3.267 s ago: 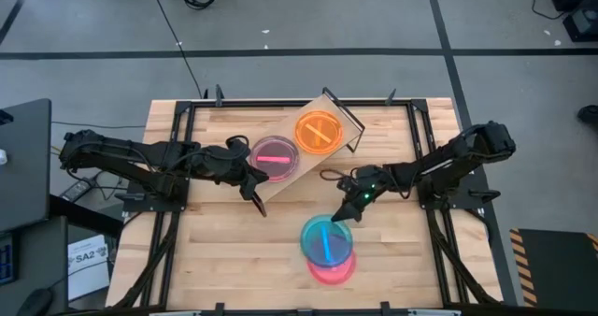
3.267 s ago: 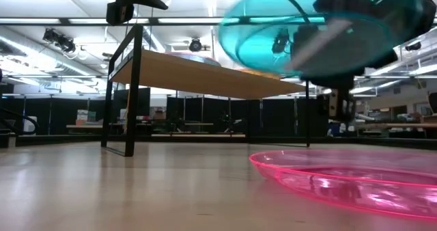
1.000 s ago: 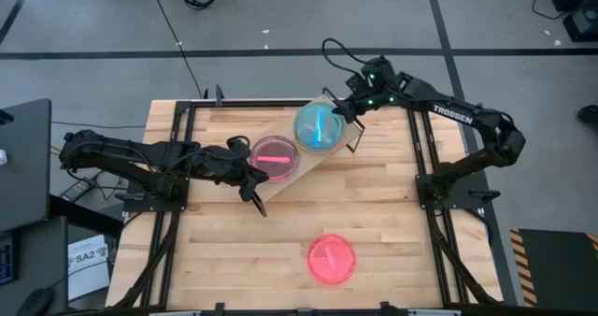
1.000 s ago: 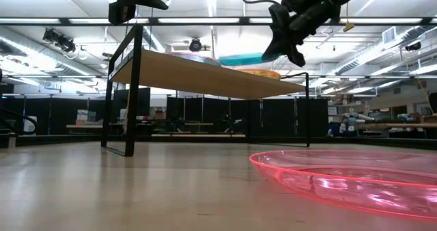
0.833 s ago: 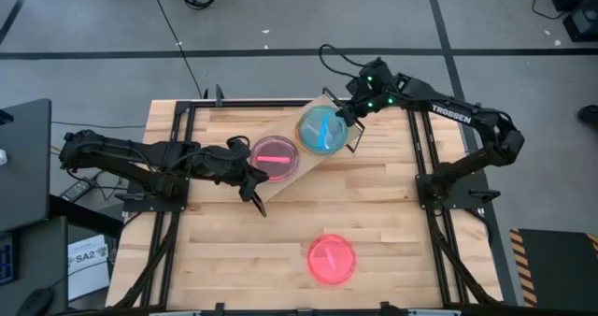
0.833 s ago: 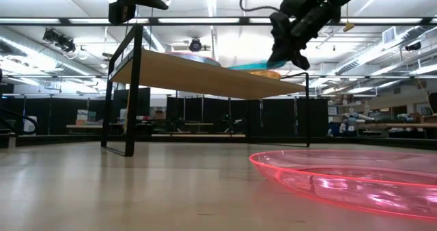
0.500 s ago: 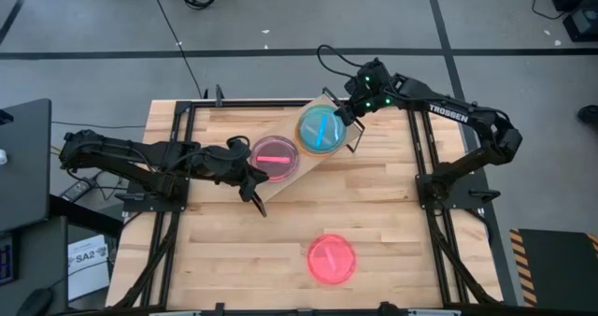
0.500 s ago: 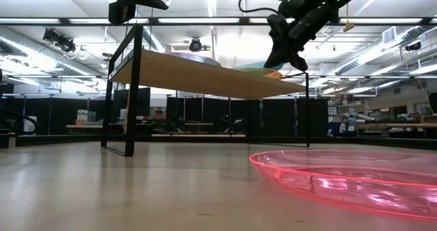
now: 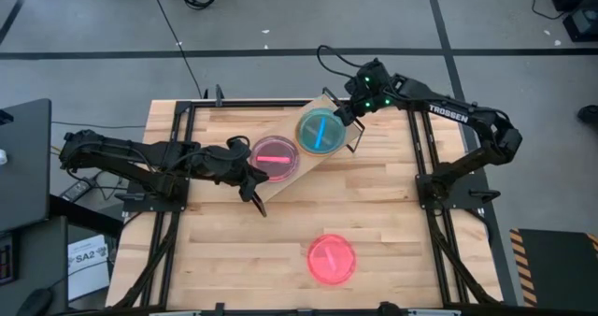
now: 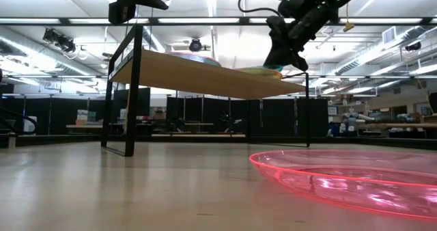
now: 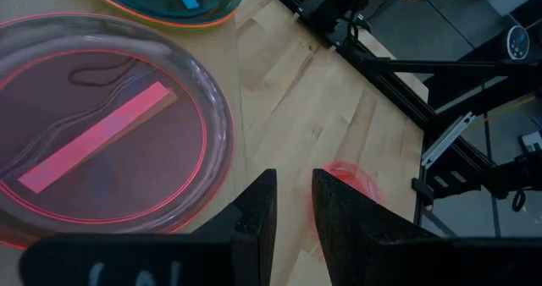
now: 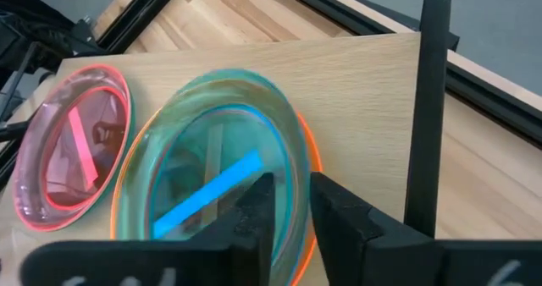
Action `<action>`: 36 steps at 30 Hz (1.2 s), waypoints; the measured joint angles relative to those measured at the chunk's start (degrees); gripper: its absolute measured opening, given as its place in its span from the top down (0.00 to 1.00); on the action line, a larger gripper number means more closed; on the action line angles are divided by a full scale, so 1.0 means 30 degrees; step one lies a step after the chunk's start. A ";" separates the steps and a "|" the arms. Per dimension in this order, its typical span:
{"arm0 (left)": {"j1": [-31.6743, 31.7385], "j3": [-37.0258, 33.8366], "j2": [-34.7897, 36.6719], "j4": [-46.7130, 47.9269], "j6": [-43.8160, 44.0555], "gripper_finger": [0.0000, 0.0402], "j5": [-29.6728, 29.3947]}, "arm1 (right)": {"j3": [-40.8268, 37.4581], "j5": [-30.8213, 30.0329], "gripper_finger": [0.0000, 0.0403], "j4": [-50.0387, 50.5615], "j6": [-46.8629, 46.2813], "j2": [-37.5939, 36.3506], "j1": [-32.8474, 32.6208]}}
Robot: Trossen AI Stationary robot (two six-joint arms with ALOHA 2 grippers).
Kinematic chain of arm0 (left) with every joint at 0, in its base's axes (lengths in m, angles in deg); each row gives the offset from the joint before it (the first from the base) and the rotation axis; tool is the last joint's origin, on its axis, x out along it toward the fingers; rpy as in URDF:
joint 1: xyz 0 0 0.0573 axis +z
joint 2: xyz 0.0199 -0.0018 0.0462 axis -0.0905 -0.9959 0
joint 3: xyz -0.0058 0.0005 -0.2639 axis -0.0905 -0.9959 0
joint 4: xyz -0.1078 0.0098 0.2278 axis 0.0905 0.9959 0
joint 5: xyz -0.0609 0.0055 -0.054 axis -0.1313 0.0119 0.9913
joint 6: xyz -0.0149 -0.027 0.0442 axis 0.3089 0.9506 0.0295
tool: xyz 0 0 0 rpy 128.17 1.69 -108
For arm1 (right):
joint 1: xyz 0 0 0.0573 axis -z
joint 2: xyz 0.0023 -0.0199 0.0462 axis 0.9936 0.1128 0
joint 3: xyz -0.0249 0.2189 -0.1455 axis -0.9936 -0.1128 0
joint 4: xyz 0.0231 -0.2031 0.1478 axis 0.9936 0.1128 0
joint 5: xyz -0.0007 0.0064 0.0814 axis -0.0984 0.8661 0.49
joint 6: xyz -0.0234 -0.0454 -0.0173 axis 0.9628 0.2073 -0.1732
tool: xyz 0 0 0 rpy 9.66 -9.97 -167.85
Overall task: Place and stack plates onto a shelf
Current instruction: Stack the blue plate on the orange plate on the shelf, then stack one pink plate on the other pink plate on the shelf
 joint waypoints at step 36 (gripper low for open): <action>0.0004 0.0000 -0.0004 0.0118 -0.0018 0.79 0.0004 | 0.1772 0.0746 0.57 -0.0437 0.0176 -0.3433 -0.0395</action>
